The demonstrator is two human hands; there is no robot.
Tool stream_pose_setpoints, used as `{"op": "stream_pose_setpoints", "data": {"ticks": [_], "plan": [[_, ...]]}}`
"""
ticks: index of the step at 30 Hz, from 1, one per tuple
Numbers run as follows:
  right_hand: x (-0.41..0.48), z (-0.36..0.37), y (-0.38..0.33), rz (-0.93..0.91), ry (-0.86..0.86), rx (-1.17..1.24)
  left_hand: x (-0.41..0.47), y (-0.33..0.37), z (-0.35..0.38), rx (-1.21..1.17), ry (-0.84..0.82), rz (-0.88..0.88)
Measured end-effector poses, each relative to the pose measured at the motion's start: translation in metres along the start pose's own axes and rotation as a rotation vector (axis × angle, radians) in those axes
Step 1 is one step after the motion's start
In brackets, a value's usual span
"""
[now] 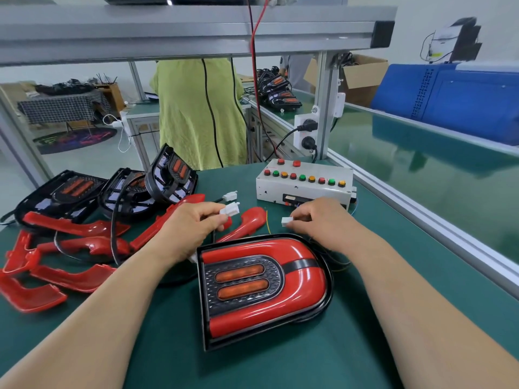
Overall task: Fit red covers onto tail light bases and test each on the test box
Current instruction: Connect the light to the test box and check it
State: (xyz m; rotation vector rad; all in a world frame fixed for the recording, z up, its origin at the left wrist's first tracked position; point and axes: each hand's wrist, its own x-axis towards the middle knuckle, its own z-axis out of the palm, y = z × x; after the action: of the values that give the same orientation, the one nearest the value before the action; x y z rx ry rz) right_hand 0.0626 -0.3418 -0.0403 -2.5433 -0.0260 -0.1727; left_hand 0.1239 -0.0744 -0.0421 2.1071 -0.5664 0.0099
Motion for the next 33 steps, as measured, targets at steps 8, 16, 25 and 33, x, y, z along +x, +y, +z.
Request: {"op": "stream_pose_setpoints", "data": {"ticks": [8, 16, 25, 33], "plan": [[-0.001, 0.003, -0.005, -0.017, 0.025, 0.089, -0.003, 0.001, 0.002, 0.031, 0.012, 0.011], [-0.001, 0.005, -0.009, -0.030, 0.020, 0.170, 0.000, 0.002, 0.009, 0.247, 0.031, 0.000], [0.002, 0.004, -0.006, -0.046, -0.046, 0.128, -0.010, 0.015, -0.029, 0.194, 0.400, -0.126], [0.001, 0.002, -0.004, -0.043, -0.089, 0.128, -0.014, 0.009, -0.026, 0.213, 0.279, -0.206]]}}
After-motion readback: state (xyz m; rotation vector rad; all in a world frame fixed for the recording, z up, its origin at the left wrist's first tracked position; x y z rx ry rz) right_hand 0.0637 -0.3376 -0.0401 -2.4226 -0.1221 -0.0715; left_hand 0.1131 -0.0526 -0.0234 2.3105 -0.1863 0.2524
